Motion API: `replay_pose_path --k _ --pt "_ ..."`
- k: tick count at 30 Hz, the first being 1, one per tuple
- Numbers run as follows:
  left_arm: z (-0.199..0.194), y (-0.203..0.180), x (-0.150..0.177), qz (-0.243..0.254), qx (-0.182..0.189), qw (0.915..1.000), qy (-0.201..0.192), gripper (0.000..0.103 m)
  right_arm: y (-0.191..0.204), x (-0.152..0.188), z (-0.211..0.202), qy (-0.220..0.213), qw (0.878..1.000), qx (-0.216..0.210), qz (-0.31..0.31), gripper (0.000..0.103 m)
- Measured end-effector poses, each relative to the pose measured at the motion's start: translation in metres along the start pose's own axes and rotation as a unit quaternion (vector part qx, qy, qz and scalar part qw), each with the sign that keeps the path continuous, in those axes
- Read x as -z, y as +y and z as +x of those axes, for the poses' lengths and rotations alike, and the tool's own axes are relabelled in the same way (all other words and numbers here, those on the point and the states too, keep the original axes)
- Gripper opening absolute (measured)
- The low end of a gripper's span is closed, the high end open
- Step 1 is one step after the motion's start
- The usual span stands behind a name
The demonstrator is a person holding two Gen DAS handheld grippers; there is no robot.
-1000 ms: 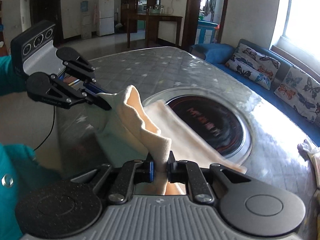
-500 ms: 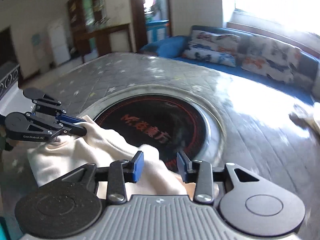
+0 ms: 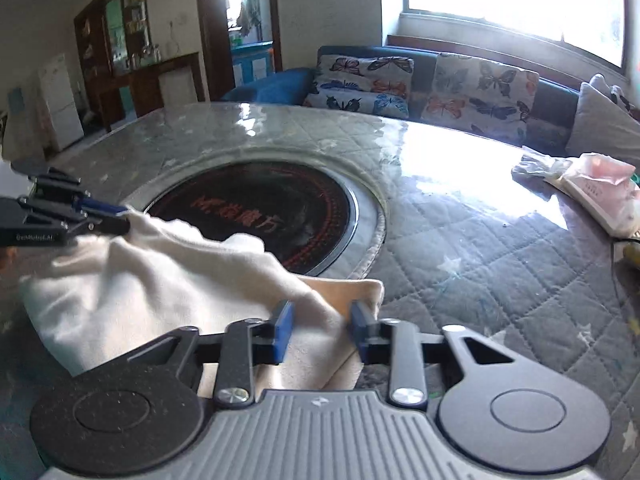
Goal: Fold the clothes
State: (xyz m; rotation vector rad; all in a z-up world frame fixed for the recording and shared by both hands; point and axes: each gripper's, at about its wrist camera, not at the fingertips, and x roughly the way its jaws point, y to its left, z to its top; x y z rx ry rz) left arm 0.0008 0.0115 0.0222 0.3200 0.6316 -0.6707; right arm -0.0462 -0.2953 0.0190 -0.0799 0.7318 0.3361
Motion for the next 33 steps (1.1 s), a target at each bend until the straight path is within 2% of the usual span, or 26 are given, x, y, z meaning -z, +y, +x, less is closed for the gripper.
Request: replay_pose_path --k 1,2,6,9,11,14,16,20,22,24,26,29,33 --pt "0.000 0.001 -0.001 0.001 0.001 1.0000 0.000 0.011 0.002 0.001 0.000 0.000 1.000 0.002 -0.004 0.007" --pt "0.000 0.001 -0.002 0.002 0.001 1.0000 -0.001 0.011 0.003 -0.001 0.000 -0.004 1.000 0.007 -0.009 0.003" --pt "0.000 0.006 -0.003 0.004 -0.011 0.9999 -0.006 0.011 0.009 -0.004 0.000 -0.014 0.999 0.024 -0.022 0.003" --pt "0.008 0.013 0.000 -0.005 -0.029 0.9995 0.011 0.011 0.007 -0.001 0.010 -0.002 0.999 0.038 -0.023 0.003" --pt "0.005 0.018 0.000 -0.016 -0.039 0.9991 0.010 0.012 0.009 -0.003 0.007 -0.010 0.999 0.041 -0.028 0.005" --pt "-0.004 0.025 -0.003 -0.035 -0.051 0.9981 0.001 0.012 0.015 -0.012 -0.002 -0.026 0.999 0.016 -0.025 0.010" --pt "-0.016 0.023 -0.008 -0.047 -0.041 0.9979 -0.017 0.012 0.020 -0.018 -0.003 -0.032 0.999 -0.003 -0.023 0.017" --pt "-0.035 0.001 -0.015 -0.051 0.014 0.9977 -0.043 0.012 0.036 -0.028 0.013 -0.022 0.998 -0.047 -0.026 0.016" --pt "-0.037 -0.013 -0.014 -0.044 0.041 0.9973 -0.043 0.012 0.043 -0.030 0.022 -0.013 0.998 -0.059 -0.032 0.016" --pt "-0.033 -0.022 -0.009 -0.033 0.051 0.9977 -0.030 0.014 0.047 -0.030 0.032 -0.004 0.998 -0.062 -0.034 0.016" --pt "-0.024 -0.024 -0.001 -0.029 0.048 0.9984 -0.008 0.014 0.048 -0.030 0.041 0.003 0.998 -0.059 -0.030 0.016" --pt "-0.015 -0.019 0.010 -0.018 0.016 0.9997 0.010 0.014 0.046 -0.029 0.045 0.001 0.999 -0.050 -0.022 0.016" --pt "-0.020 -0.005 0.011 -0.039 -0.006 0.9992 0.007 0.015 0.045 -0.032 0.040 -0.005 0.999 -0.041 -0.013 0.018"
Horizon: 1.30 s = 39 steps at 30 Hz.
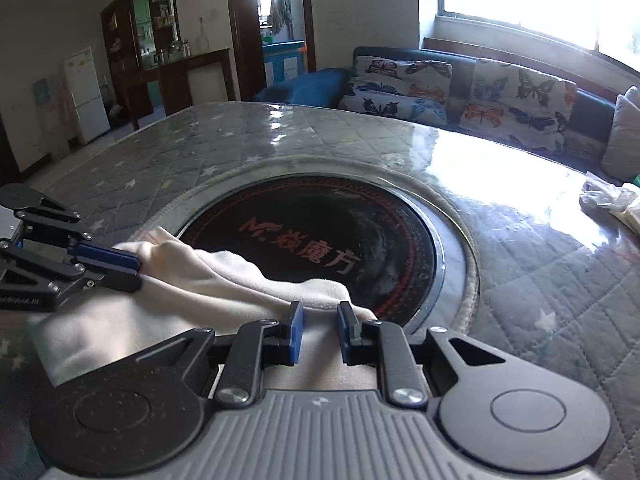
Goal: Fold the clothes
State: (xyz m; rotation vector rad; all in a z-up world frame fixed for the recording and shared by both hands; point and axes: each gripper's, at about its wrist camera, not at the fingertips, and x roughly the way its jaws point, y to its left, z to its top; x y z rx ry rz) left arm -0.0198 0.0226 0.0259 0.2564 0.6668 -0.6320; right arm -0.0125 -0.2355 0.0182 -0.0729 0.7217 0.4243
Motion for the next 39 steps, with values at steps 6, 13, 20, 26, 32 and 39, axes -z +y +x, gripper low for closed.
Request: replay_pose_path --k 6,13,20,26,32,39 --pt "-0.002 0.021 0.000 -0.062 -0.020 0.9979 -0.001 0.028 0.014 -0.021 0.000 -0.015 0.999 -0.038 -0.007 0.030" --pt "0.000 0.023 0.002 -0.068 -0.011 0.9976 -0.002 0.017 0.030 -0.040 0.039 0.022 0.996 -0.082 -0.005 0.033" --pt "-0.007 0.023 0.001 -0.061 -0.017 0.9978 -0.020 0.005 0.034 -0.037 0.050 0.029 0.995 -0.094 0.002 0.005" --pt "-0.012 0.026 -0.004 -0.068 -0.020 0.9968 -0.037 0.004 0.040 -0.042 0.042 -0.022 0.998 -0.059 -0.009 0.004" --pt "0.001 0.007 -0.008 -0.047 0.001 0.9985 -0.029 0.006 0.036 -0.037 0.054 -0.002 0.998 -0.058 -0.001 0.011" --pt "0.028 0.004 -0.006 -0.016 -0.038 0.9991 -0.006 0.010 0.022 -0.033 0.019 -0.023 0.999 -0.039 0.012 0.016"
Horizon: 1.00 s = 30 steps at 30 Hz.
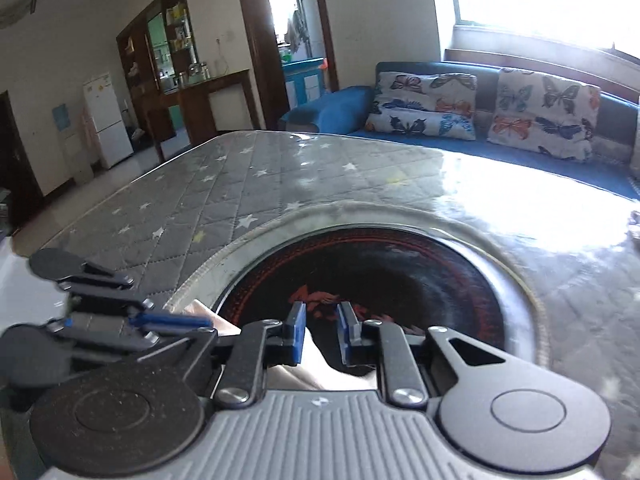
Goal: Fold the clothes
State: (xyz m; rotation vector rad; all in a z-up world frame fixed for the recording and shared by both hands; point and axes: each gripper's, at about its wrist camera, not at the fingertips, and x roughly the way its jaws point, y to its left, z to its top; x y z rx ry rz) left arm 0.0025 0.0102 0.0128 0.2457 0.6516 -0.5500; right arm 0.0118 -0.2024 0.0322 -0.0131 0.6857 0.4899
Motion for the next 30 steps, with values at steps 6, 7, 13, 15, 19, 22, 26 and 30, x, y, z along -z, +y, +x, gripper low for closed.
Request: replay_pose_path --k 6,7,13,15,19,22,26,30 --pt "0.004 0.003 0.001 -0.007 -0.004 1.0000 -0.002 0.010 -0.013 0.017 -0.014 0.023 0.999 0.044 -0.005 0.016" --pt "0.004 0.002 0.000 -0.007 -0.005 1.0000 -0.002 0.011 -0.018 0.019 -0.010 0.029 0.998 0.051 0.001 0.016" --pt "-0.012 -0.003 -0.013 -0.014 0.001 0.9998 -0.016 0.012 -0.029 0.022 -0.014 0.011 0.997 0.063 0.032 0.017" --pt "-0.018 -0.007 -0.019 -0.028 0.027 0.9989 -0.025 0.012 -0.026 0.023 -0.025 0.005 0.998 0.057 0.029 0.017" --pt "-0.013 -0.023 -0.022 -0.040 0.064 0.9969 -0.021 0.012 -0.015 0.030 -0.045 0.002 0.999 0.043 0.012 0.021" --pt "-0.003 -0.030 -0.018 -0.043 0.070 0.9965 -0.010 0.012 -0.002 0.037 -0.053 0.004 0.999 0.037 -0.007 0.027" --pt "0.006 -0.033 -0.014 -0.038 0.051 0.9980 0.002 0.012 0.008 0.053 -0.052 0.016 0.998 0.059 -0.033 0.027" --pt "0.001 -0.031 -0.018 -0.045 0.055 0.9974 -0.004 0.012 0.013 0.060 -0.066 -0.001 0.997 0.068 -0.029 0.027"
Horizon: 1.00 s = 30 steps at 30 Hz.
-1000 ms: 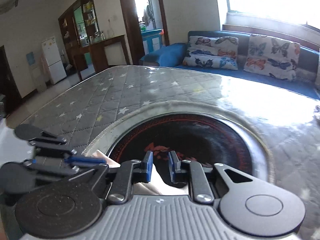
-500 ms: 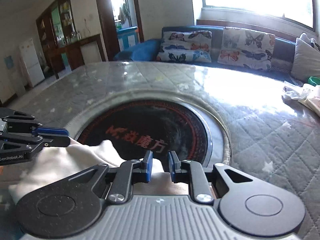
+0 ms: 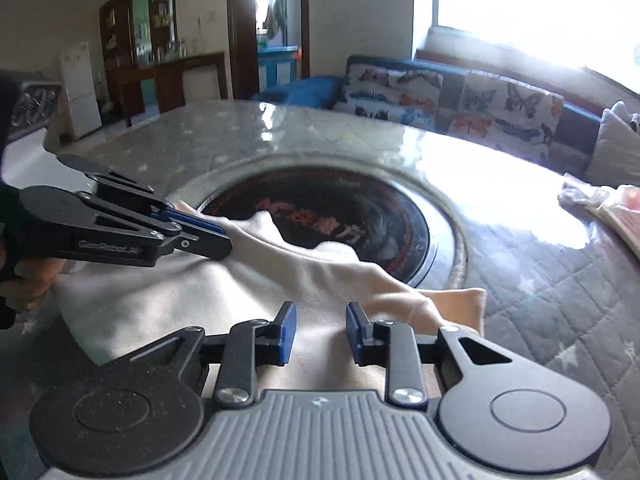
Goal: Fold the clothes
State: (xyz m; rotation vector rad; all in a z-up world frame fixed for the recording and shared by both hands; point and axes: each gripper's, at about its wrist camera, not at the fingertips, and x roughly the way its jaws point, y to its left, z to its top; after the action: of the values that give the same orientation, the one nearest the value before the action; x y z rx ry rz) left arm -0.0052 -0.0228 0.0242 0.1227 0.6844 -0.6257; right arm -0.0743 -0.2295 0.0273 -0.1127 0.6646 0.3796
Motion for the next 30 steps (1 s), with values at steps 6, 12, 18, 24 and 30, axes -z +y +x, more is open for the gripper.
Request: replay_pose_path --k 6,12,18,24,30 --pt "0.007 -0.021 -0.015 0.000 0.027 0.9996 -0.004 0.012 0.027 0.011 -0.018 -0.030 0.999 -0.012 -0.032 0.027" --pt "0.033 -0.027 -0.013 -0.010 0.017 0.9995 0.023 0.012 0.047 0.030 -0.027 -0.026 0.997 0.002 -0.073 0.028" --pt "0.033 -0.028 -0.010 -0.005 0.012 0.9997 0.020 0.012 0.047 0.041 -0.045 -0.025 0.997 0.014 -0.073 0.034" --pt "0.023 -0.034 -0.010 0.003 0.011 0.9999 0.004 0.013 0.036 0.048 -0.060 -0.028 0.998 0.008 -0.047 0.034" --pt "-0.013 -0.054 -0.006 0.029 0.035 0.9983 -0.038 0.013 0.002 0.035 -0.074 -0.056 0.998 0.014 0.032 0.035"
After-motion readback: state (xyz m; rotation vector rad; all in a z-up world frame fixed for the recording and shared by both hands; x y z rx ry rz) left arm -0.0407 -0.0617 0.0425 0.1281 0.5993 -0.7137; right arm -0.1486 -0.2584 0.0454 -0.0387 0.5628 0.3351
